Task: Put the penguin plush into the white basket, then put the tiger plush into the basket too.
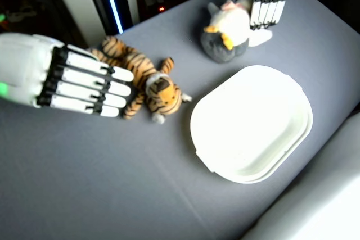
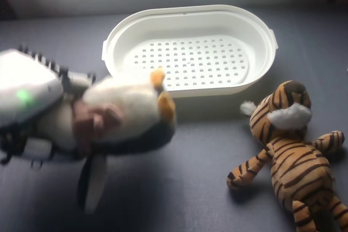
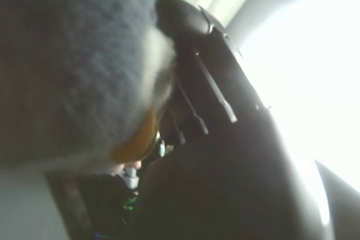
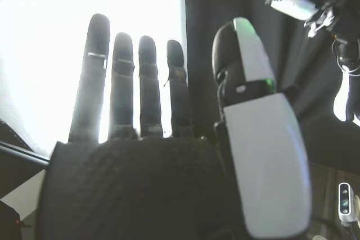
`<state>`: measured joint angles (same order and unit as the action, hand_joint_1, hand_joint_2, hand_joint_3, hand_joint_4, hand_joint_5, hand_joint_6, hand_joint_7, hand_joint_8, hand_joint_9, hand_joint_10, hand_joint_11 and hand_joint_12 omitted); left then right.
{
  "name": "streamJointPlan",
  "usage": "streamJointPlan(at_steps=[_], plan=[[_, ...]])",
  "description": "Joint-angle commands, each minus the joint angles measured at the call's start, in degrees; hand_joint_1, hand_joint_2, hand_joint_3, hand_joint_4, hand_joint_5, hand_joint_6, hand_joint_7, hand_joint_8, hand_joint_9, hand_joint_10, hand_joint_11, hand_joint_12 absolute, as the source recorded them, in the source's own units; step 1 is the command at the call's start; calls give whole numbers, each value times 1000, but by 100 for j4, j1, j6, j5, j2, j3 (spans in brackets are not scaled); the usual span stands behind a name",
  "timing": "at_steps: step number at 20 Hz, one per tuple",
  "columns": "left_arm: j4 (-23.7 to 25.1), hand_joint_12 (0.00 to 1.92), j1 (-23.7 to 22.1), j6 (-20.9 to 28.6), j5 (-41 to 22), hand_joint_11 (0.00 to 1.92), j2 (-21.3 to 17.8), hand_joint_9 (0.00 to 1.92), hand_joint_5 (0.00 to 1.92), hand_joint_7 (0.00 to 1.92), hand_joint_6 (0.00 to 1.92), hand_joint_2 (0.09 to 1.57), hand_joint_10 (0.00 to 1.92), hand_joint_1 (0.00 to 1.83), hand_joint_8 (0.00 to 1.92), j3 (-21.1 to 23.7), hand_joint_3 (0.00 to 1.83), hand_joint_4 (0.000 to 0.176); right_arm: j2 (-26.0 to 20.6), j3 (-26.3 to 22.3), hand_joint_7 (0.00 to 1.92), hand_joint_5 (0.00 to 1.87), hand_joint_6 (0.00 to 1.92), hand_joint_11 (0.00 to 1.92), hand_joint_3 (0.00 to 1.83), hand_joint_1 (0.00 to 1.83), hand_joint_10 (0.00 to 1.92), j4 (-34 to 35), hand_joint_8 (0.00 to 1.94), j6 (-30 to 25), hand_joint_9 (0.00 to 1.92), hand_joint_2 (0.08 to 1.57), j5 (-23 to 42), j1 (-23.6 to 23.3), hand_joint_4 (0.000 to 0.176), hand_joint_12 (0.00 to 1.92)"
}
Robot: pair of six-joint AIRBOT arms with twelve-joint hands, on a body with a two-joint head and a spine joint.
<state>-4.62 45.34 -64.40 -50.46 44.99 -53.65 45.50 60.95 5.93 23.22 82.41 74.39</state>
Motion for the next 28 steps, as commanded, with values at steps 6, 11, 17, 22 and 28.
streamJointPlan(at_steps=[6,11,17,22,28], plan=[[191,1315,-1403,17,-218,783,328,1094,1016,1163,882,1065,547,1248,738,-692,2,0,23,44,395,433,1,381,0,897,5,169,3,-37,385,1220,684,-51,13,29],[486,1149,-2770,17,1233,897,1166,1200,990,1144,868,1075,284,1250,816,-1638,1,0,82,121,420,436,0,393,0,902,3,165,4,-75,400,1217,685,-60,9,29],[204,830,-2940,16,1780,552,1608,878,792,857,28,1002,2,1086,20,-2232,0,0,110,137,393,420,0,395,0,914,2,158,0,-78,383,1213,672,-78,26,25],[-221,922,-2745,-310,1968,327,1617,636,495,570,0,958,0,942,0,-2307,0,46,110,136,388,421,0,396,2,901,0,158,0,-90,378,1217,671,-77,30,21],[-228,866,-2676,-315,1884,194,1590,474,314,396,0,947,0,851,0,-2246,0,121,113,136,390,418,0,398,0,883,0,158,0,-102,385,1216,672,-76,35,19]])
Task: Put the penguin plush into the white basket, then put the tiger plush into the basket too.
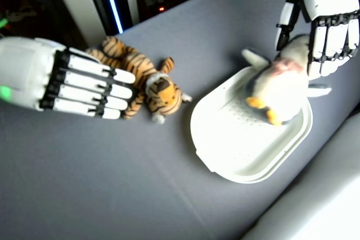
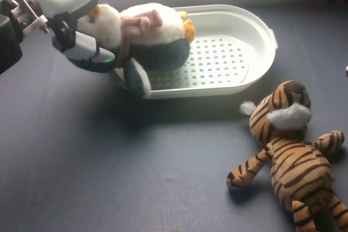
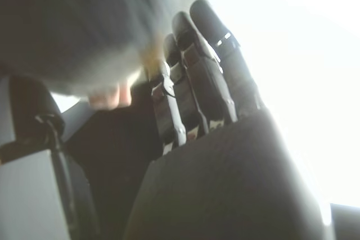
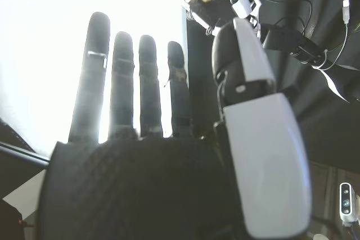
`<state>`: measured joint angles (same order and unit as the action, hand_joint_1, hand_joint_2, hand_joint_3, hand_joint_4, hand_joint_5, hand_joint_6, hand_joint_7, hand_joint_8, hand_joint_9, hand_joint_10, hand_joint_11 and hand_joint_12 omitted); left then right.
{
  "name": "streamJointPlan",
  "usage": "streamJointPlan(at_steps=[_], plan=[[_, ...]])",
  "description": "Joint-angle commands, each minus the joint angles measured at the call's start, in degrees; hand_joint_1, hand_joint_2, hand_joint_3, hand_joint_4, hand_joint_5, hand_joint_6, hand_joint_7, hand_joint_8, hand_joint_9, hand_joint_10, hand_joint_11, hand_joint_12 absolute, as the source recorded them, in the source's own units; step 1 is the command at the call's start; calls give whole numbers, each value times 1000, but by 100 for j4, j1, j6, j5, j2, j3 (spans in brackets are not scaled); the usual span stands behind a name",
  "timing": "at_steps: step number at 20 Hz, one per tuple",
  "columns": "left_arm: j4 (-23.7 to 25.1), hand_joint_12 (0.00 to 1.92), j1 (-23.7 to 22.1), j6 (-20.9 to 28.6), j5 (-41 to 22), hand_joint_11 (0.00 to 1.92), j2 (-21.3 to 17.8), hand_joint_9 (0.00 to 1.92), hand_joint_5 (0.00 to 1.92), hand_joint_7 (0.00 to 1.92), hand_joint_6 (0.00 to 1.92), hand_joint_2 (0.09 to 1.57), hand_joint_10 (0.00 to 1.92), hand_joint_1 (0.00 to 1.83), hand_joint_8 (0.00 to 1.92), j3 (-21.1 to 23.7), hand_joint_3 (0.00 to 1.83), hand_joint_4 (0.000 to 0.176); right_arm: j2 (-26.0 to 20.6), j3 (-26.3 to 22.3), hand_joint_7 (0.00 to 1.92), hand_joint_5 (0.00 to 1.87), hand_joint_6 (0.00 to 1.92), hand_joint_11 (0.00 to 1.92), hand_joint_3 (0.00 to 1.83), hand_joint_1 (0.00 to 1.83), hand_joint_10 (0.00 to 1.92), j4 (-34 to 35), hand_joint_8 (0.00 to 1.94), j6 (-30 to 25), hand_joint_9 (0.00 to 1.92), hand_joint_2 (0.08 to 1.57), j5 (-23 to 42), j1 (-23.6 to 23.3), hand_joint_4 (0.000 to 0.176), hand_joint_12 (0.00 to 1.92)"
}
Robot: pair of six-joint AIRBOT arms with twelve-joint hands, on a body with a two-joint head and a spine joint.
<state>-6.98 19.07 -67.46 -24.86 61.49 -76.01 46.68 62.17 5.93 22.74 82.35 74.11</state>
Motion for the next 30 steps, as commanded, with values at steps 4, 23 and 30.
streamJointPlan(at_steps=[4,23,30], plan=[[-13,943,195,-4,-1180,19,-305,280,96,178,0,884,0,768,0,337,0,175,-21,15,360,387,0,405,0,780,0,60,0,-65,372,1200,681,-58,70,19],[562,0,2778,1862,-5066,0,-1984,0,72,18,6,812,0,789,4,2267,0,165,18,-110,239,316,7,439,0,1058,1,-2634,3,-479,247,1134,-1160,-1365,138,14],[453,0,2914,1965,-5162,0,-2000,0,87,16,5,822,0,767,1,2264,0,127,535,322,282,369,8,419,0,1239,24,-3109,8,-724,328,1102,-2315,-1765,81,13]])
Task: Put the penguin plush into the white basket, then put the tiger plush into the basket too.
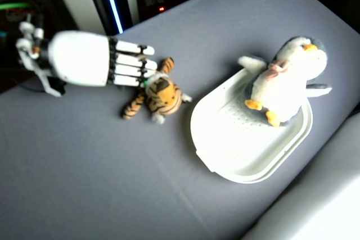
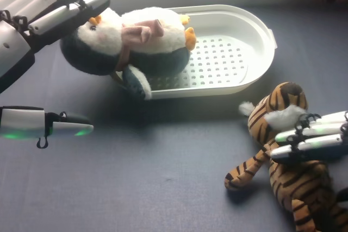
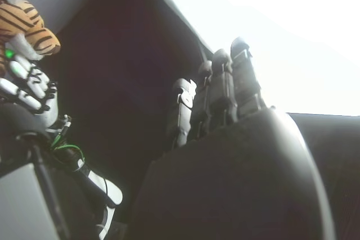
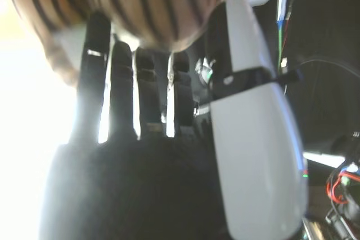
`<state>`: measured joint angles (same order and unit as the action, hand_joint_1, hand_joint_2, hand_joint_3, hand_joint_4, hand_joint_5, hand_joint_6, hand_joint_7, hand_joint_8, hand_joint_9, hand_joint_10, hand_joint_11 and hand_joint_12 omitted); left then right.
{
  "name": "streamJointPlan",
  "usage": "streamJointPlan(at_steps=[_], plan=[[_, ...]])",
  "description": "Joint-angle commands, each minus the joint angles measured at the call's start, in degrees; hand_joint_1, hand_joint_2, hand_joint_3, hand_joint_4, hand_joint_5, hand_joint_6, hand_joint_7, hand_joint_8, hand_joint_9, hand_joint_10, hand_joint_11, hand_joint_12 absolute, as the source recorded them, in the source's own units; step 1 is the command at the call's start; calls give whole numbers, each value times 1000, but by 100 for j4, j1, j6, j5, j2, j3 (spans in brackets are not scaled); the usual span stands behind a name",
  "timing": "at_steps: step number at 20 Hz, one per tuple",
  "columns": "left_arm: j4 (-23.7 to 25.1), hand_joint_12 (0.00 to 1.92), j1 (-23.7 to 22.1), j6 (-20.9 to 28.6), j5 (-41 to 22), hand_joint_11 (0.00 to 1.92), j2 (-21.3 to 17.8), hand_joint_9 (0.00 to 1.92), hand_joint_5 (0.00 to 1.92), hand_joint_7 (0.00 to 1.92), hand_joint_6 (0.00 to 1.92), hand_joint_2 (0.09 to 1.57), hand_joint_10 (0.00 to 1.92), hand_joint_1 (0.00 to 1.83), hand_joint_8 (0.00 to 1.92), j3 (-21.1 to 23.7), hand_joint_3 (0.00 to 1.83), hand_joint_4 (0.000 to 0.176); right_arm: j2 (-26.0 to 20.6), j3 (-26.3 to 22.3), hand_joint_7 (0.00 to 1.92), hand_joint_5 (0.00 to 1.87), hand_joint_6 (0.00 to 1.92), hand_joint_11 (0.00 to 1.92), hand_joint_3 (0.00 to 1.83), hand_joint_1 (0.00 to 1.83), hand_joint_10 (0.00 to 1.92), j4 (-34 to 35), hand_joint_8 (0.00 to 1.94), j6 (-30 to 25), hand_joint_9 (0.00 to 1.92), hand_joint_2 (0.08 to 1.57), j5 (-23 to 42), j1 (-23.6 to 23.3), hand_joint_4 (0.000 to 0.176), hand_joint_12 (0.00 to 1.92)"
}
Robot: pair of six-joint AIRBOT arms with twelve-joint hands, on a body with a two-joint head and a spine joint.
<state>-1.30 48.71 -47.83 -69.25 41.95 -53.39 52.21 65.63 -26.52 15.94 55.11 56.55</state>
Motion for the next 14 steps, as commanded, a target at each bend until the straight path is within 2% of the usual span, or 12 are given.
streamJointPlan(at_steps=[1,2,3,4,5,7,8,9,10,11,12,14], plan=[[-126,0,-40,23,-733,0,-46,0,99,23,9,824,0,783,4,-3,0,116,55,35,350,422,5,470,0,1299,26,73,8,-44,431,1111,238,-67,59,36],[-129,0,-34,31,-740,0,-46,0,104,30,10,824,0,780,6,-5,0,114,98,67,431,483,4,513,0,1343,27,26,9,-44,543,1113,116,-96,37,60],[-129,0,-29,32,-748,0,-46,0,104,30,10,824,0,780,6,-5,0,114,150,103,431,483,4,513,0,1343,27,-18,9,-44,543,1113,3,-122,37,60],[-129,0,-23,35,-757,0,-46,0,107,36,9,833,0,774,7,-5,3,112,225,159,504,675,1003,588,5,1329,1329,-80,1329,-44,697,1255,-159,-146,0,871],[-132,0,-22,39,-761,0,-46,0,113,37,10,838,0,776,7,-5,4,111,295,197,460,630,1333,500,2,1153,1693,-140,1785,-43,462,1350,-280,-175,0,1483],[-150,7,-10,45,-764,15,-46,7,124,50,12,844,3,782,10,-5,6,113,419,259,552,501,1427,526,0,1278,1880,-217,1697,6,452,1340,-491,-242,0,1855],[-158,5,1,53,-771,11,-46,6,128,52,12,849,2,787,9,-5,7,112,465,281,393,503,1550,547,0,1453,1913,-236,1807,83,466,1229,-624,-277,0,1908],[-162,4,9,61,-775,8,-46,6,133,51,12,850,2,811,7,-5,6,103,516,324,483,481,1639,622,7,1300,1919,-238,1776,112,491,1340,-706,-294,0,1918],[-162,4,12,65,-778,7,-46,5,137,51,12,851,1,819,6,-5,6,111,528,343,315,439,1865,753,0,1498,1921,-223,1903,96,513,1249,-704,-297,0,1920],[-162,7,31,76,-792,14,-47,7,136,48,10,855,2,806,4,-4,7,108,524,331,294,484,1889,875,0,1602,1921,-176,1926,94,598,1197,-590,-297,0,1921],[-176,7,68,90,-819,12,-54,9,143,53,11,856,2,819,5,-1,6,96,503,307,440,573,1688,853,50,1488,1858,-128,1708,94,587,1268,-434,-313,0,1921],[-209,7,133,111,-879,12,-55,8,132,49,4,861,2,807,2,3,6,92,406,202,502,654,1480,707,7,1332,1736,29,1586,94,628,1299,31,-387,0,1826]])
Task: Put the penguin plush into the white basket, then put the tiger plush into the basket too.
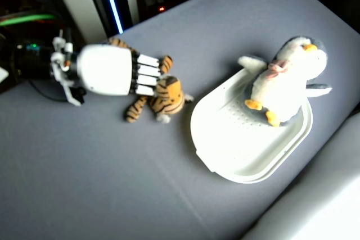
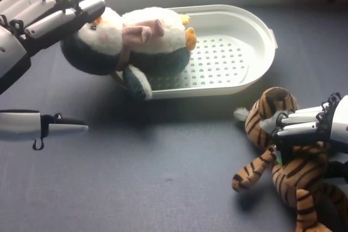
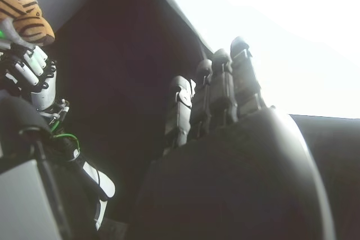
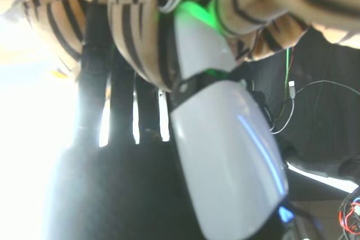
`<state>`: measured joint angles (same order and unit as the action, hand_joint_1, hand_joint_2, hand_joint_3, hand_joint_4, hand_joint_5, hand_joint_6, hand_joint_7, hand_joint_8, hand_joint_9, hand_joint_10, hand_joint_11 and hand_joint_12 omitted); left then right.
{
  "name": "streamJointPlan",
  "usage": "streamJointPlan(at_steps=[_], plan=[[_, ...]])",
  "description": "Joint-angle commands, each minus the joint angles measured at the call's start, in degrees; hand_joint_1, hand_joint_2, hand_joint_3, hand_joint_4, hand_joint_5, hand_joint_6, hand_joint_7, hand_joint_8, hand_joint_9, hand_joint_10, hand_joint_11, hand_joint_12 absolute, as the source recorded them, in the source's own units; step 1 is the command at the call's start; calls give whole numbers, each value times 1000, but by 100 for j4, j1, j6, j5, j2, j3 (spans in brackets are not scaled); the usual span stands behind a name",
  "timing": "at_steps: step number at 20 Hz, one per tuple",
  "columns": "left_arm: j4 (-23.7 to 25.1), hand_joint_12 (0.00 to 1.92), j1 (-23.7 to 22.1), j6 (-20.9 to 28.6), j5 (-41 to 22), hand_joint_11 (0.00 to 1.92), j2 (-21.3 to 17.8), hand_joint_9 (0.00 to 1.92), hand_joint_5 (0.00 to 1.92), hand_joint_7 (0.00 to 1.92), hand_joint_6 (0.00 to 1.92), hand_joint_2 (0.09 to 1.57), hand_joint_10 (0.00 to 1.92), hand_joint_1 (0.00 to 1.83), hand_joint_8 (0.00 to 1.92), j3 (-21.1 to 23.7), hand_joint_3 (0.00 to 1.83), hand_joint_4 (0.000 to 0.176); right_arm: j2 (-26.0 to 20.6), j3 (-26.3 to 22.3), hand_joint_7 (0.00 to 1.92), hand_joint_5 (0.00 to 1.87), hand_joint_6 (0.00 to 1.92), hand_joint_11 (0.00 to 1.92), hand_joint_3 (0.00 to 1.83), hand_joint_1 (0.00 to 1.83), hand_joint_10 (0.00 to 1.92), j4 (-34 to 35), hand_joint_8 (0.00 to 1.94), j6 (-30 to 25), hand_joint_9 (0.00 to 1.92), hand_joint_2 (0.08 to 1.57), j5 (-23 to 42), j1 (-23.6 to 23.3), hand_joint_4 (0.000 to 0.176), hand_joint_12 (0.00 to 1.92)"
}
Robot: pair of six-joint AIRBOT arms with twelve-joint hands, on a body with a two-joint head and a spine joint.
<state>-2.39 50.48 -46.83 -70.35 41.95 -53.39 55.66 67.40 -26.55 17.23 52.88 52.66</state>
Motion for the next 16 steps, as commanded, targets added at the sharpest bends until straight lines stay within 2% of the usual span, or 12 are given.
streamJointPlan(at_steps=[1,3,4,5,6,7,9,10,11,13,14,16], plan=[[-135,8,-3,11,-829,13,-47,7,129,48,2,865,1,805,2,6,8,87,-138,-52,599,738,1358,705,0,1322,1613,306,1460,-35,697,1259,787,-30,0,1674],[-179,12,36,11,-883,21,-25,15,127,50,1,865,4,824,2,7,6,91,-310,-82,703,801,1261,681,0,1329,1510,614,1348,-35,741,1219,1363,-35,0,1559],[-199,13,54,11,-904,21,-8,17,124,49,1,861,4,845,1,7,3,90,-355,-85,718,775,1400,557,7,1324,1515,798,1323,-35,664,1231,1834,-74,0,1503],[-201,18,65,11,-911,33,-7,25,130,53,3,861,7,852,3,6,2,84,-394,-83,679,820,1169,711,3,1220,1680,897,1575,-35,658,1239,2063,-129,0,1794],[-202,25,76,12,-919,46,-8,32,131,54,3,862,8,832,3,7,3,88,-413,-76,660,842,1118,756,1,1195,1653,953,1618,-34,669,1242,2189,-183,0,1861],[-212,29,90,21,-923,53,-9,36,131,59,3,862,9,826,4,7,2,101,-419,-38,613,773,1271,729,3,1150,1692,1053,1637,-2,619,1274,2325,-265,0,1909],[-230,38,110,22,-923,68,5,40,139,66,5,859,9,849,6,6,0,100,-383,49,703,825,1222,746,0,1169,1493,1202,1479,205,730,1233,2377,-563,0,1669],[-230,42,116,23,-923,74,8,41,139,65,4,849,8,846,5,6,0,115,-347,94,554,603,1580,709,0,1320,1799,1221,1657,247,648,1151,2377,-660,0,1871],[-232,42,125,24,-923,71,9,41,146,71,6,845,7,861,6,6,0,107,-300,149,697,759,1308,685,0,1192,1576,1238,1496,273,695,1216,2373,-760,0,1877],[-245,43,143,32,-920,68,9,38,151,69,6,843,4,843,3,1,0,100,-39,450,815,960,885,690,0,1332,1392,1289,1298,294,823,1159,2136,-1132,0,1674],[-245,43,147,38,-921,65,9,35,150,63,5,845,3,840,1,-1,0,97,112,619,828,911,1162,664,5,1350,1307,1293,1190,294,806,1160,1885,-1338,0,1484],[-245,37,152,54,-919,48,20,29,150,64,4,849,0,837,1,-16,0,95,436,978,817,895,1251,596,3,1350,1300,1292,1224,293,758,1172,1363,-1710,0,1421]])
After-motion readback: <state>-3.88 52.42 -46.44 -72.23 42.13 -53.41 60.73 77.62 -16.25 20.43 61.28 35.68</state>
